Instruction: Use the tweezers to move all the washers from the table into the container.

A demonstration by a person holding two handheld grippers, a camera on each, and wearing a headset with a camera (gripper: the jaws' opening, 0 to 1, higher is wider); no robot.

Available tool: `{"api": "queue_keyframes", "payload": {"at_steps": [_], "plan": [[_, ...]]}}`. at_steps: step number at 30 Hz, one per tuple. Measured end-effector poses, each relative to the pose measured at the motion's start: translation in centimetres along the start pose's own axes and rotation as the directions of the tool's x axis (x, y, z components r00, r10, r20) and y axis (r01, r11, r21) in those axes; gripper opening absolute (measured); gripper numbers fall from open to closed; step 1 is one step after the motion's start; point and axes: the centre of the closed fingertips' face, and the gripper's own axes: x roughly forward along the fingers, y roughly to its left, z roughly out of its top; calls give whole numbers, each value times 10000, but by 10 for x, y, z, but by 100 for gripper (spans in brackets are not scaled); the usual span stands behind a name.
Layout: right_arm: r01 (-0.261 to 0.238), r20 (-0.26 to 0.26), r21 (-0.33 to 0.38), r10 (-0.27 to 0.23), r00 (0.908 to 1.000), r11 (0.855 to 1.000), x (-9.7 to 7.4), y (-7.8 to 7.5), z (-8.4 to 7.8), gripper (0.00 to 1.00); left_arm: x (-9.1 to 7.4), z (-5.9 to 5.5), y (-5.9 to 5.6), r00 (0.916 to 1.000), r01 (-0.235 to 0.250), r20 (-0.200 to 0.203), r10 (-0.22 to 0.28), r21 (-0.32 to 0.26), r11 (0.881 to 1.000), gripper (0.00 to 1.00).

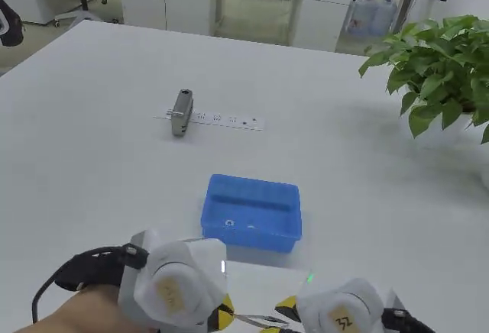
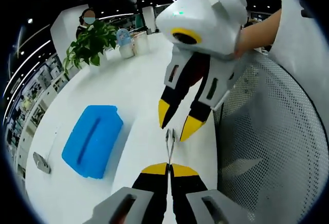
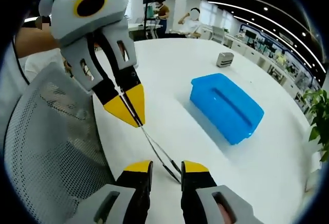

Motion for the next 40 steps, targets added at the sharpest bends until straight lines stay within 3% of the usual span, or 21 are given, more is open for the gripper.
{"api": "queue_keyframes", "payload": {"at_steps": [3,6,10,13,14,16,18,20,21,22,25,27,29,31,33,35,36,37,38,39,40], "plan": [[157,442,722,-190,9988,9973,-14,-3,3,21,6,-18,-1,9978,147,-647,-145,27,9999,0],[-25,864,1884,-140,9962,9821,-27,-5,3,28,15,-38,-1,9907,243,-1334,-262,-156,9996,0],[219,1375,2381,-560,9889,9710,-45,-13,7,29,22,-50,-1,9819,264,-1865,-334,-403,9988,0],[281,1530,2655,-709,9857,9637,-55,-16,11,31,24,-62,-3,9687,295,-2455,-354,-279,9992,0],[299,1526,2661,-727,9856,9635,-58,-15,12,32,24,-58,-3,9756,275,-2173,-314,-210,9994,0],[502,1763,2661,-998,9793,9626,-67,-18,20,34,23,-59,-3,9734,253,-2265,-330,-365,9990,0],[490,2158,2748,-1113,9701,9603,-78,-18,32,35,22,-59,-4,9738,307,-2251,-329,-133,9994,0],[494,2682,2956,-1325,9542,9540,-89,-21,46,38,22,-59,-4,9742,452,-2222,-397,197,9988,0],[476,2834,3065,-1389,9489,9507,-93,-22,50,40,22,-59,-3,9752,363,-2184,-359,-20,9993,0],[483,2888,3092,-1422,9468,9498,-96,-23,53,43,22,-59,-3,9769,78,-2120,-269,-903,9959,0],[674,3098,3058,-1662,9362,9497,-105,-25,63,53,21,-58,-5,9814,34,-1901,-267,-1220,9925,2],[874,3133,3118,-1892,9306,9461,-107,-29,64,60,19,-60,5,9811,-853,-1856,546,-1618,9831,10],[1181,2989,3313,-2229,9279,9361,-106,-35,59,67,14,-67,0,9776,-649,-2102,137,-2388,9689,21],[1383,2872,3591,-2502,9246,9230,-105,-40,50,72,10,-69,3,9810,-1025,-1890,433,-3161,9432,33],[1523,2736,3923,-2732,9222,9071,-103,-44,42,77,2,-69,8,9840,-1485,-1494,967,-3905,9085,41],[1700,2505,4080,-2891,9239,8970,-102,-47,33,81,-15,-67,9,9826,-1755,-1380,1241,-4740,8629,50],[1712,2474,4120,-2907,9243,8949,-102,-47,30,82,-22,-62,13,9799,-1985,-1178,1611,-4911,8482,54],[1733,2431,4198,-2944,9243,8909,-102,-48,27,82,-35,-51,22,9722,-2251,-633,2255,-5189,8247,58],[1740,2408,4232,-2955,9245,8892,-102,-48,26,82,-40,-48,23,9696,-2285,-505,2393,-5355,8130,60],[1749,2368,4287,-2970,9250,8864,-101,-48,24,82,-52,-40,27,9611,-2348,-198,2756,-5841,7769,63],[1766,2343,4301,-2984,9253,8853,-101,-48,23,83,-60,-35,30,9523,-2409,26,3051,-6072,7572,69]]}}
